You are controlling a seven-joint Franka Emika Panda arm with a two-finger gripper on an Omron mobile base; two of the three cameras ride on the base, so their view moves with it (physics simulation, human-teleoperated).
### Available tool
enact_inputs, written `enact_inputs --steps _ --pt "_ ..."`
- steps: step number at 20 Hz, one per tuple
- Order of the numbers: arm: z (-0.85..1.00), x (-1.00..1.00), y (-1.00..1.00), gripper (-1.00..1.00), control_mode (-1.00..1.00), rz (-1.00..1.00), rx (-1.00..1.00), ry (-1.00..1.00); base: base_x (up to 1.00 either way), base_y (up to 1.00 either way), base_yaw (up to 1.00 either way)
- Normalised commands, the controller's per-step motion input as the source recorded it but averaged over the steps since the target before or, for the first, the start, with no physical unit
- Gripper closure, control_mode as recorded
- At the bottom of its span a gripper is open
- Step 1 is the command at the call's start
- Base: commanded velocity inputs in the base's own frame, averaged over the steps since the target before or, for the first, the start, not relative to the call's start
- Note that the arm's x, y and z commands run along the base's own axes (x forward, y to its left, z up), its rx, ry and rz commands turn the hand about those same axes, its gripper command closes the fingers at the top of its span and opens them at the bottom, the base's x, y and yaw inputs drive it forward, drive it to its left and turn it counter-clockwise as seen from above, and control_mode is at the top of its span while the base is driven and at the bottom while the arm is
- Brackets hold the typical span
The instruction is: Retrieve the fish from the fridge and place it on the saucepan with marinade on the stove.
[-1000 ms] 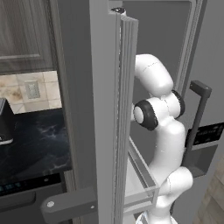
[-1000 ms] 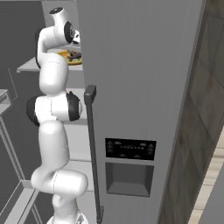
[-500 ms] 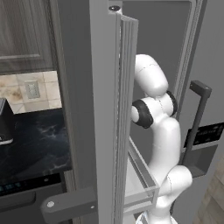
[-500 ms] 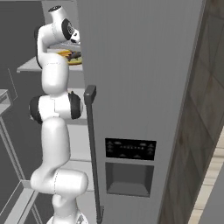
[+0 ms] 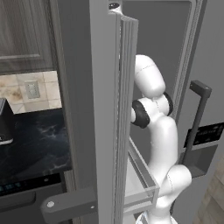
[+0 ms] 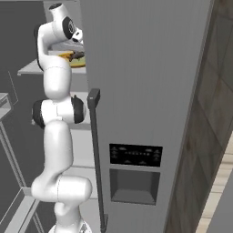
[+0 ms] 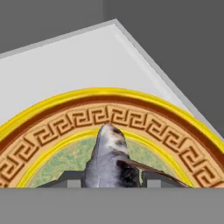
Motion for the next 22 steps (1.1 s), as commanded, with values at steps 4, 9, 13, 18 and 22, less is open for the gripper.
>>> enact_inputs --steps 4,9,13,18,22 --pt "0.00 -0.32 0.00 1.00 -1.00 0.00 0.00 -0.19 0.00 0.00 0.00" --pt "0.00 -0.01 0.00 1.00 -1.00 0.00 0.00 -0.01 0.00 0.00 0.00" --pt "-0.01 -0.09 0.00 1.00 -1.00 0.00 0.00 -0.04 0.00 0.00 0.00" --pt "-0.04 -0.29 0.00 1.00 -1.00 0.00 0.00 -0.04 0.00 0.00 0.00" --pt "-0.23 -0.44 -0.04 1.00 -1.00 0.00 0.00 0.00 0.00 0.00 0.00"
